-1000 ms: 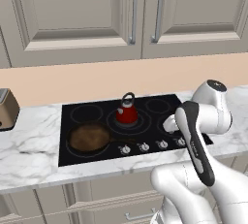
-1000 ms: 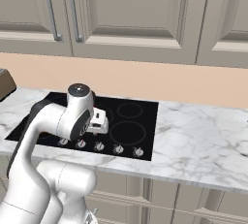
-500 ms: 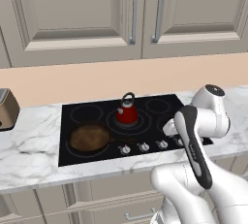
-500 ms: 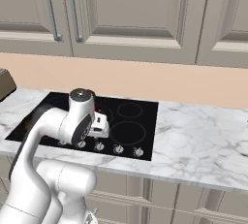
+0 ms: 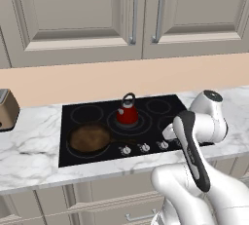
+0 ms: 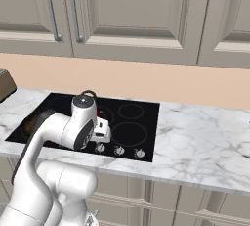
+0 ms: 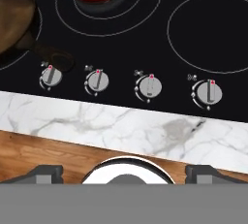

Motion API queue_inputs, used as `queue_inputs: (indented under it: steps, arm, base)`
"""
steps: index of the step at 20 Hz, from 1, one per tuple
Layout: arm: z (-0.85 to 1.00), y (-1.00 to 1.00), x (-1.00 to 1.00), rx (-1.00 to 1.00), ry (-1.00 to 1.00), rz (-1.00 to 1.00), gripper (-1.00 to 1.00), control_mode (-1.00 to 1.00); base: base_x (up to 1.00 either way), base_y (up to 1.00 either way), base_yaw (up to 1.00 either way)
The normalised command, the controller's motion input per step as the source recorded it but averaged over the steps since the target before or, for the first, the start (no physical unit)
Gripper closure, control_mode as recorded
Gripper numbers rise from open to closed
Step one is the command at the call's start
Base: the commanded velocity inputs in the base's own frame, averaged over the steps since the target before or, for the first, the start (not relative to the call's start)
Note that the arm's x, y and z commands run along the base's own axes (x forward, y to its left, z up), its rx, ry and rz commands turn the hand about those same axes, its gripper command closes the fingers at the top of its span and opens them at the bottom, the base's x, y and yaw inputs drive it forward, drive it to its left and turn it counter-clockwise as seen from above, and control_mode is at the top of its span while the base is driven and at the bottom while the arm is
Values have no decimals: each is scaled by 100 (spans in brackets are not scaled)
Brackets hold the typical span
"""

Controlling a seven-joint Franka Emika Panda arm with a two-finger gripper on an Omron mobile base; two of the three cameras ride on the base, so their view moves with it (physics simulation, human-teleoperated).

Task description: Pick the kettle from the counter and place it on a stove burner. Then turn the burner on.

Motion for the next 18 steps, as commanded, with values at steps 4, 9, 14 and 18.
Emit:
queue_inputs:
  steps: [4,9,14,18]
  arm:
    - [-22,0,15,0,0,0,-100,-100]
    - [-20,-2,23,0,1,0,-100,-100]
    - [-14,0,21,0,1,0,-100,-100]
    - [-11,0,16,0,0,0,-100,-100]
  base:
    - [0,0,0]
    - [0,0,0]
    - [0,0,0]
    - [0,0,0]
